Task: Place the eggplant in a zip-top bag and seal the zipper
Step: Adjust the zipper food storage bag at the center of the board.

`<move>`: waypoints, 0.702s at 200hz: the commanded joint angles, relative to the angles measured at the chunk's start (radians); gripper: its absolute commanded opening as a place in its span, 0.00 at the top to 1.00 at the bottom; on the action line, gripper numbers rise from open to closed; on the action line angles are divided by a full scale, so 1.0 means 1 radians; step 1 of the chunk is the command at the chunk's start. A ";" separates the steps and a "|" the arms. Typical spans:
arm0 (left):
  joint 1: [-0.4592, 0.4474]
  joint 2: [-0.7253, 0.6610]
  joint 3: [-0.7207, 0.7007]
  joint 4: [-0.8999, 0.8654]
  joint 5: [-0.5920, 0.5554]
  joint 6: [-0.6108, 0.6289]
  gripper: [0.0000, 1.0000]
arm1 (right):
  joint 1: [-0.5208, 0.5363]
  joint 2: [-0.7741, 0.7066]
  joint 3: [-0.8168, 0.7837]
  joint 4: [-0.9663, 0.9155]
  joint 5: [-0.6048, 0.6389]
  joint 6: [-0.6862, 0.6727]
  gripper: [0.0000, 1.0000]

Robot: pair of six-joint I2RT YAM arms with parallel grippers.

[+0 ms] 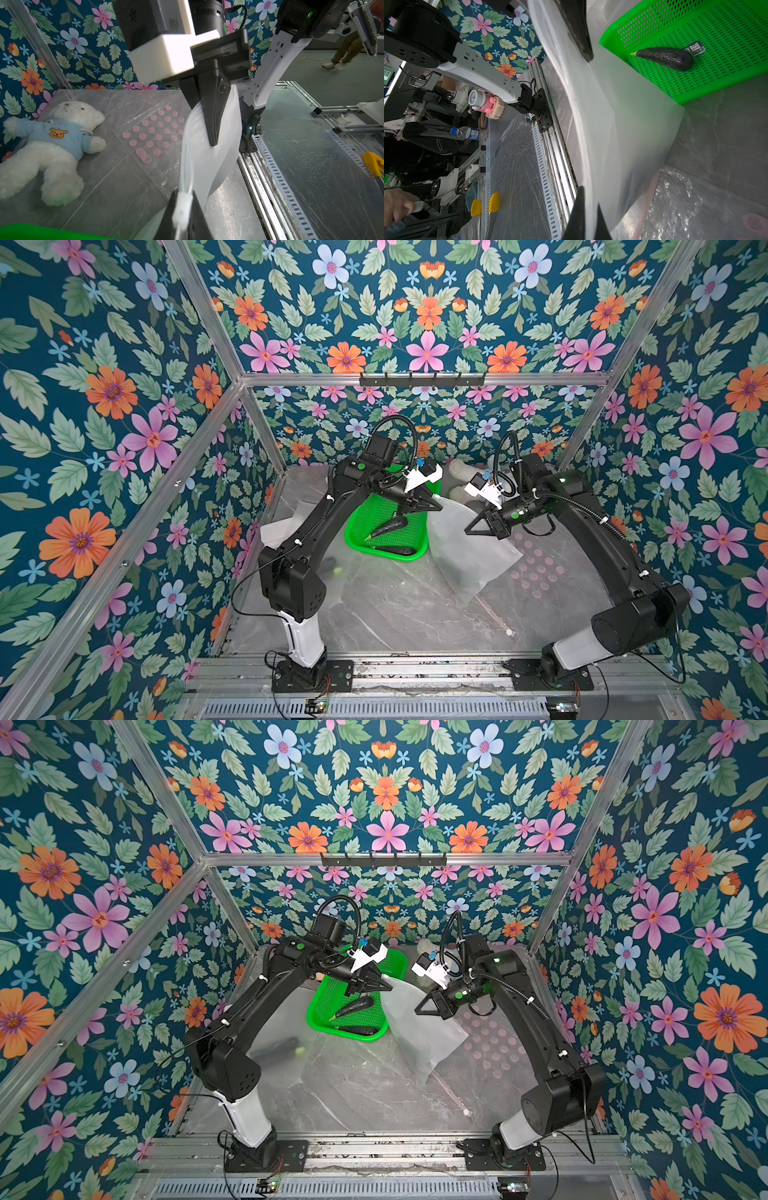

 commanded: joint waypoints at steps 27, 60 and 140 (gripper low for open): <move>0.000 -0.011 -0.009 0.052 -0.033 -0.044 1.00 | 0.000 -0.028 0.003 0.055 0.028 0.026 0.86; -0.014 0.006 -0.010 0.107 -0.135 -0.126 1.00 | 0.001 -0.079 -0.015 0.217 0.035 0.109 0.72; -0.055 -0.025 -0.090 0.287 -0.204 -0.275 1.00 | 0.024 -0.078 -0.065 0.564 0.109 0.280 0.65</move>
